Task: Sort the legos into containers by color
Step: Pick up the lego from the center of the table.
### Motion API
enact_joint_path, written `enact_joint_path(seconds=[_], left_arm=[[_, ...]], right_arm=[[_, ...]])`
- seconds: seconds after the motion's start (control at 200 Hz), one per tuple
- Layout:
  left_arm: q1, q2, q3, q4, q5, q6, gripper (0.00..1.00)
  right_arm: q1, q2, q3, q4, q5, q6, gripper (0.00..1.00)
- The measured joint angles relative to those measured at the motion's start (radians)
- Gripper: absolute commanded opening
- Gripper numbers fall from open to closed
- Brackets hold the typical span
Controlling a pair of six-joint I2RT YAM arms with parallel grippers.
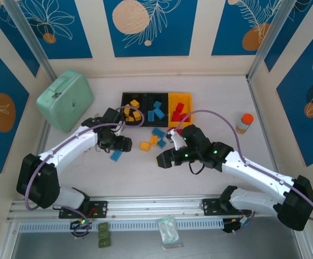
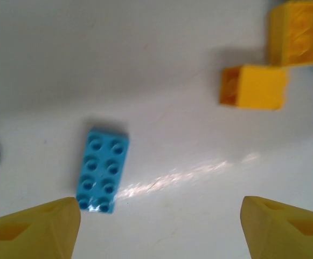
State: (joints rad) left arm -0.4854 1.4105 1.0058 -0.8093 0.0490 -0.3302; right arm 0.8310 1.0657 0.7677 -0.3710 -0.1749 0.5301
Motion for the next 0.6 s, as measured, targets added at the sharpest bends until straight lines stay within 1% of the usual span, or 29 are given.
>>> enact_joint_path(seconds=[0.12,0.255,0.36,0.495,0.6], left_arm=[[0.013,0.056,-0.024,0.006,-0.012,0.012,0.82],[0.027,0.14,-0.032,0.027,-0.027,0.018,0.81],[0.038,0.196,-0.034,0.046,-0.033,0.017,0.78],[0.047,0.247,-0.036,0.07,-0.034,0.008,0.67],[0.047,0.259,-0.037,0.079,-0.031,0.003,0.48]], right_arm=[[0.03,0.052,0.016,0.012,0.006,-0.008,0.71],[0.042,0.059,0.017,0.019,0.006,-0.008,0.71],[0.042,0.059,0.017,0.02,0.01,-0.008,0.71],[0.042,0.059,0.017,0.021,0.011,-0.007,0.7],[0.042,0.059,0.017,0.021,0.011,-0.007,0.7]])
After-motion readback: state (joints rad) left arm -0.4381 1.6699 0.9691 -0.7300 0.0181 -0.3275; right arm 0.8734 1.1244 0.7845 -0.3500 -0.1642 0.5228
